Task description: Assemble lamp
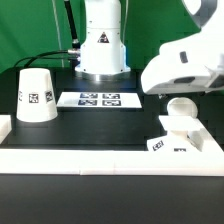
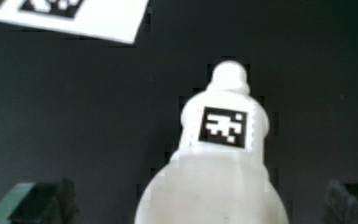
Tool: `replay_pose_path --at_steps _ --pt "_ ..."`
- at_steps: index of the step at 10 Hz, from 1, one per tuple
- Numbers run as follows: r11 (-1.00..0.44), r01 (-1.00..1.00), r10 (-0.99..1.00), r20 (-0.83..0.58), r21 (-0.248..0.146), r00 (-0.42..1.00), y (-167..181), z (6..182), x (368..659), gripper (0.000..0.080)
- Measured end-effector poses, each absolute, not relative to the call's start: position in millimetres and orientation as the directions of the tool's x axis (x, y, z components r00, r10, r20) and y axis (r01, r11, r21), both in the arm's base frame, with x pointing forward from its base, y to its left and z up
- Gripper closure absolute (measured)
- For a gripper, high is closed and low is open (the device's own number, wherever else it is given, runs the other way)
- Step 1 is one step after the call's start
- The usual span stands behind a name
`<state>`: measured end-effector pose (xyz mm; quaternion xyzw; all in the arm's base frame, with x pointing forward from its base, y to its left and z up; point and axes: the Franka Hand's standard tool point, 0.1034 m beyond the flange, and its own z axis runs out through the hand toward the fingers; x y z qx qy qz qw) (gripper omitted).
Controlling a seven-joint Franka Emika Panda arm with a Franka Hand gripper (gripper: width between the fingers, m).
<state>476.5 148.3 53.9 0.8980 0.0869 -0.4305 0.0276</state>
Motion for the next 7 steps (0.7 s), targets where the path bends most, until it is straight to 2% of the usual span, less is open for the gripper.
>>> replay_pose_path --at_steps 7 --pt "-0.984 0.175 0.131 -0.766 -0.024 0.629 145.8 36.9 470.6 0.0101"
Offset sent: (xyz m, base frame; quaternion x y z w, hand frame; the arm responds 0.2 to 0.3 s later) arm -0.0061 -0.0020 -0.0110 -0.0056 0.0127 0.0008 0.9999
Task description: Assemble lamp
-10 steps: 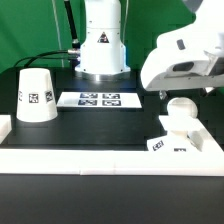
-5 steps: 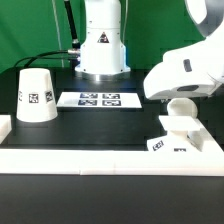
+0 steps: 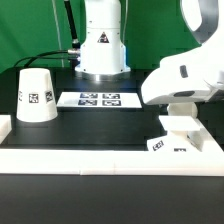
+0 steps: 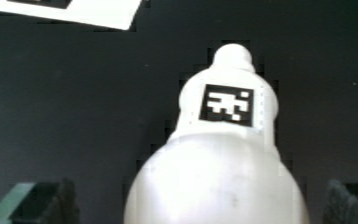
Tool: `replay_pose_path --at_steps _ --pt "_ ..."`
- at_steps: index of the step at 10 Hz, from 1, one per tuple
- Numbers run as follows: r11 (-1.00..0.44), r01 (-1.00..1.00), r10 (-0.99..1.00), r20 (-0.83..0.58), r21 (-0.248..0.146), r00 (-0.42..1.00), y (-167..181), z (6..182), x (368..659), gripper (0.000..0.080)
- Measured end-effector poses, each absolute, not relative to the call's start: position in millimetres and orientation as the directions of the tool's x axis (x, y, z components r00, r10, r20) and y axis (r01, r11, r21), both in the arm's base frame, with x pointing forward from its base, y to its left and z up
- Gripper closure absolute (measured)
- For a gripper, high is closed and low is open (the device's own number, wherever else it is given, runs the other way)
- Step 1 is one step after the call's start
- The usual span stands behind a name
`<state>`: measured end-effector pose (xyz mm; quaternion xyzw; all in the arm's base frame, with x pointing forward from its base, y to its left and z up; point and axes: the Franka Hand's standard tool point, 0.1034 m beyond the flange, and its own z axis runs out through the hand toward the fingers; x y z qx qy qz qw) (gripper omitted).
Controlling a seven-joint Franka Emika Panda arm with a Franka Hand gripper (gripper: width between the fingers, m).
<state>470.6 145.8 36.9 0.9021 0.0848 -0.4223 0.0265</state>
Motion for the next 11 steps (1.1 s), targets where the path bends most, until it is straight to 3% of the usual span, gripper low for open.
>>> replay_pose_path --at_steps 10,11 --pt "-0.988 0.153 0.101 -0.766 -0.004 0.635 136.4 9.0 453.4 0.0101" --pt "-0.988 0.153 0.101 -0.768 -0.004 0.633 136.2 8.0 452.7 0.023"
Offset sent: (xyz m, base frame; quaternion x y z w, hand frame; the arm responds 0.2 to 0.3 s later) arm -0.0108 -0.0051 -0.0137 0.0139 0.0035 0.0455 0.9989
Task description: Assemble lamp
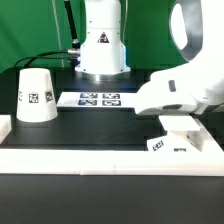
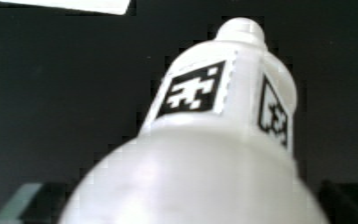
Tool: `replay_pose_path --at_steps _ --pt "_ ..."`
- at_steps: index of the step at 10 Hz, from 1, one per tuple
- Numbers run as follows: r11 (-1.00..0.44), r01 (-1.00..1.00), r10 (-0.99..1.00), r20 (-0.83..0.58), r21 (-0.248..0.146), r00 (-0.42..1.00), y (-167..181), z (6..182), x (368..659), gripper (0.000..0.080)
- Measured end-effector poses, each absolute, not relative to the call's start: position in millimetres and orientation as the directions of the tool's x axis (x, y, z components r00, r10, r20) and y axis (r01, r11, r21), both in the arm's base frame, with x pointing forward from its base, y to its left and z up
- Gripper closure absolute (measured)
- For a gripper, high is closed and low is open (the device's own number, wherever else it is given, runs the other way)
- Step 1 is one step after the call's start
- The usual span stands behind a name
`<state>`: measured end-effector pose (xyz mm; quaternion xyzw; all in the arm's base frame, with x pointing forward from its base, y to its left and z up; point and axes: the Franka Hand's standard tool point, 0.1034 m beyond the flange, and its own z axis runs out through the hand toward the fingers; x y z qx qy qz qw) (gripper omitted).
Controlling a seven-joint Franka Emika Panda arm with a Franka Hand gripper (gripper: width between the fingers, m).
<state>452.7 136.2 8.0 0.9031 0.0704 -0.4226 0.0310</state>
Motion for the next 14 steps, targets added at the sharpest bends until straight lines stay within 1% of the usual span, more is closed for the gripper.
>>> replay_pose_path --at_steps 4,5,6,7,9,12,14 --pt "-0.988 0.155 0.102 -0.768 -0.003 0.633 136.3 7.9 452.6 0.0226" --pt "-0.986 0.165 0.117 -0.768 -0.015 0.63 135.6 9.0 453.2 0.0226" --pt "-0.979 0.196 0.166 -0.769 -0.054 0.618 133.2 16.3 454.8 0.0226" --pt "-0.973 0.215 0.197 -0.772 -0.08 0.605 130.9 27.5 456.5 0.0226" --pt "-0.967 0.232 0.229 -0.773 -0.109 0.591 126.5 50.7 461.0 0.0225" --pt "-0.963 0.233 0.249 -0.778 -0.135 0.577 114.4 91.1 468.3 0.0225" --pt "-0.962 0.232 0.26 -0.756 -0.146 0.601 105.9 111.5 481.4 0.0225"
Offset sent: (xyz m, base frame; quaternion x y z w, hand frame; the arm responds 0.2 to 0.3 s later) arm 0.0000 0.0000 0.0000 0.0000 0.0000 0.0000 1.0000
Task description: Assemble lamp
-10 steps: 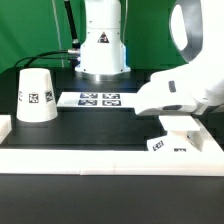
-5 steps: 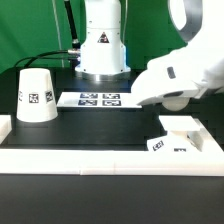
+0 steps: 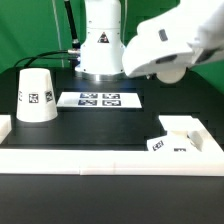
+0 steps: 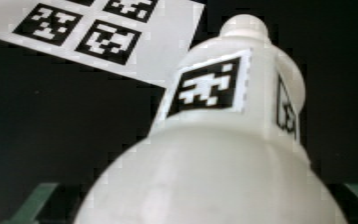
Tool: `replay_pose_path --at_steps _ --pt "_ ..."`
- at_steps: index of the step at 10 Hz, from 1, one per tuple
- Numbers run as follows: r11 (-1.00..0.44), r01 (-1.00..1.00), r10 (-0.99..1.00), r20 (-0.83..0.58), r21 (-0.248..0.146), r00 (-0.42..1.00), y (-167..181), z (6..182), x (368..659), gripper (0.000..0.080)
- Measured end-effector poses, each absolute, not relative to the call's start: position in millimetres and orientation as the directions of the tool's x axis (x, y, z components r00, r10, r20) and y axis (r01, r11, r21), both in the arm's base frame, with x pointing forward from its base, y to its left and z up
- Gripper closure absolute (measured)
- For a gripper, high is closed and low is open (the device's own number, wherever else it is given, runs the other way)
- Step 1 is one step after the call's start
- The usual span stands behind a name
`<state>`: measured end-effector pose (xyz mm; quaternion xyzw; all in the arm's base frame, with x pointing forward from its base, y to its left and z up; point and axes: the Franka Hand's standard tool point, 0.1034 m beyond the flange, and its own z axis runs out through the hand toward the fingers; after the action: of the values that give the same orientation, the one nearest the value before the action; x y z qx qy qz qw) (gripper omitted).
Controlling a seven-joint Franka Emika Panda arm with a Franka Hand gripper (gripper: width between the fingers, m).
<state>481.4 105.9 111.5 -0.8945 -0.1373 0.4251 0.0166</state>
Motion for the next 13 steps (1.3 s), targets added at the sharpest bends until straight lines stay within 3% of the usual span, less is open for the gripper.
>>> replay_pose_path --at_steps 1,2,6,13 --pt "-0.963 0.225 0.255 -0.756 -0.146 0.603 102.1 118.0 484.6 0.0225" --pt "-0.964 0.226 0.258 -0.723 -0.143 0.641 103.6 111.9 493.3 0.0225" --pt "-0.96 0.256 0.278 -0.445 -0.111 0.851 97.6 105.7 513.8 0.0223" --pt "-0.946 0.323 0.323 0.026 -0.034 0.946 78.2 126.8 543.7 0.0223"
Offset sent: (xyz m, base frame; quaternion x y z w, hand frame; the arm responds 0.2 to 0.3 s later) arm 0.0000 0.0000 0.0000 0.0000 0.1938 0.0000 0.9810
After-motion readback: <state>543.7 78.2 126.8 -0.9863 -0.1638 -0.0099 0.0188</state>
